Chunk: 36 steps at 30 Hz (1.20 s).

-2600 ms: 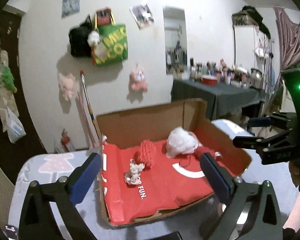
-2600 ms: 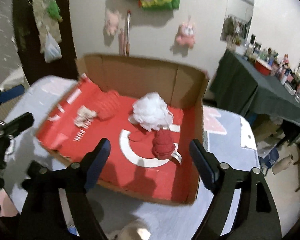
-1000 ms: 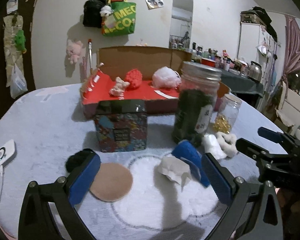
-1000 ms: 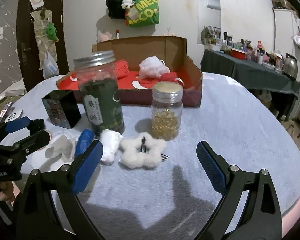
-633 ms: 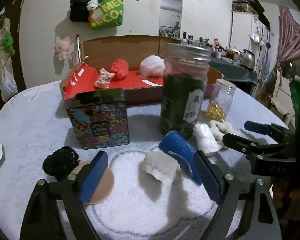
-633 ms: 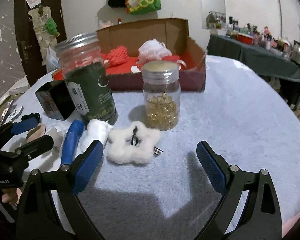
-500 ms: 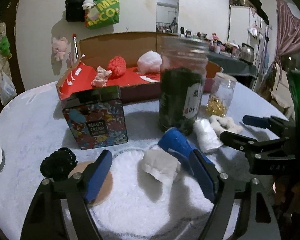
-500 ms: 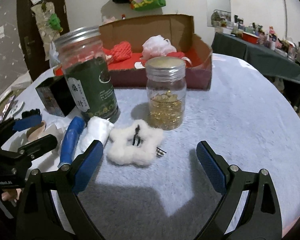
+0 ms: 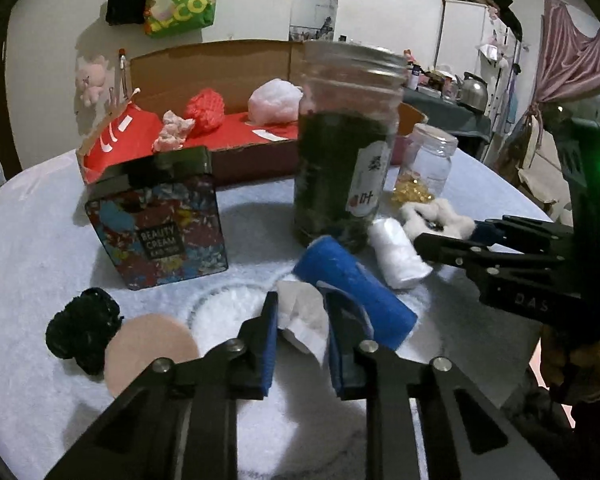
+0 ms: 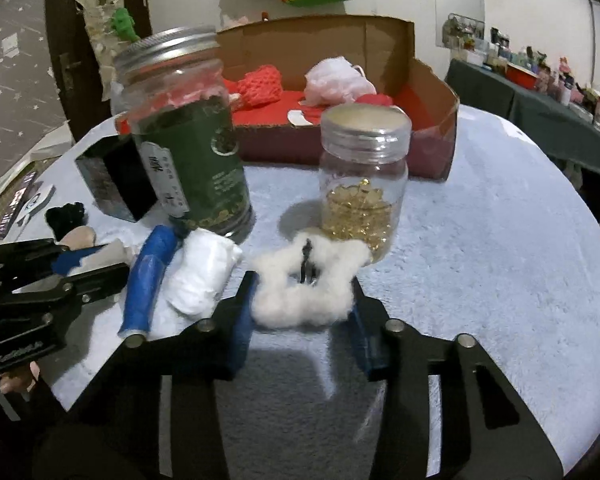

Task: Organize soft objects
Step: 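Carry the white tissue and star scrunchie over to the red-lined box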

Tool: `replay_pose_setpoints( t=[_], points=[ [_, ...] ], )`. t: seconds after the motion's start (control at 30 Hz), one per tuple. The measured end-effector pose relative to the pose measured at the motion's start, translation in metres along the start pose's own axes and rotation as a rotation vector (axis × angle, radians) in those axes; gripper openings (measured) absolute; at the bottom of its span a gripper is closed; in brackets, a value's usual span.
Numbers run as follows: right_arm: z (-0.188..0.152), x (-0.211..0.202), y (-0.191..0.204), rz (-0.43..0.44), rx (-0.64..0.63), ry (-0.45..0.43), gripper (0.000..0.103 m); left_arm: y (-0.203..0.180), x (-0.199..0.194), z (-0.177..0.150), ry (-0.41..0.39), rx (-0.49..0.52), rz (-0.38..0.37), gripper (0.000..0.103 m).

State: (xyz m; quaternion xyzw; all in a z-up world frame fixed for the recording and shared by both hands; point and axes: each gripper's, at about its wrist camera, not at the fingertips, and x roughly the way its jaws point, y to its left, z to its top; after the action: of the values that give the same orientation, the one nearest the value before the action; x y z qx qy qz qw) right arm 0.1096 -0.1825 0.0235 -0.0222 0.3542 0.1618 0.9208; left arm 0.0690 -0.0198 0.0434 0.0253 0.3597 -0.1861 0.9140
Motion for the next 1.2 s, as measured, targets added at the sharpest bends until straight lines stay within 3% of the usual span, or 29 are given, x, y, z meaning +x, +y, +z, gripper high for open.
replay_pose_setpoints(
  t=[0.3,0.63,1.2],
  points=[
    [0.002,-0.03,0.017,0.053,-0.025,-0.074,0.038,-0.002,-0.017,0.015,-0.047,0.01,-0.041,0.019],
    [0.004,-0.036,0.03,0.067,-0.045,-0.088,0.038,-0.002,-0.021,0.023,-0.061,0.017,-0.056,0.019],
    [0.002,-0.045,0.008,0.015,-0.002,-0.082,0.038,0.047,-0.049,0.021,-0.089,-0.053,0.045,0.019]
  ],
)
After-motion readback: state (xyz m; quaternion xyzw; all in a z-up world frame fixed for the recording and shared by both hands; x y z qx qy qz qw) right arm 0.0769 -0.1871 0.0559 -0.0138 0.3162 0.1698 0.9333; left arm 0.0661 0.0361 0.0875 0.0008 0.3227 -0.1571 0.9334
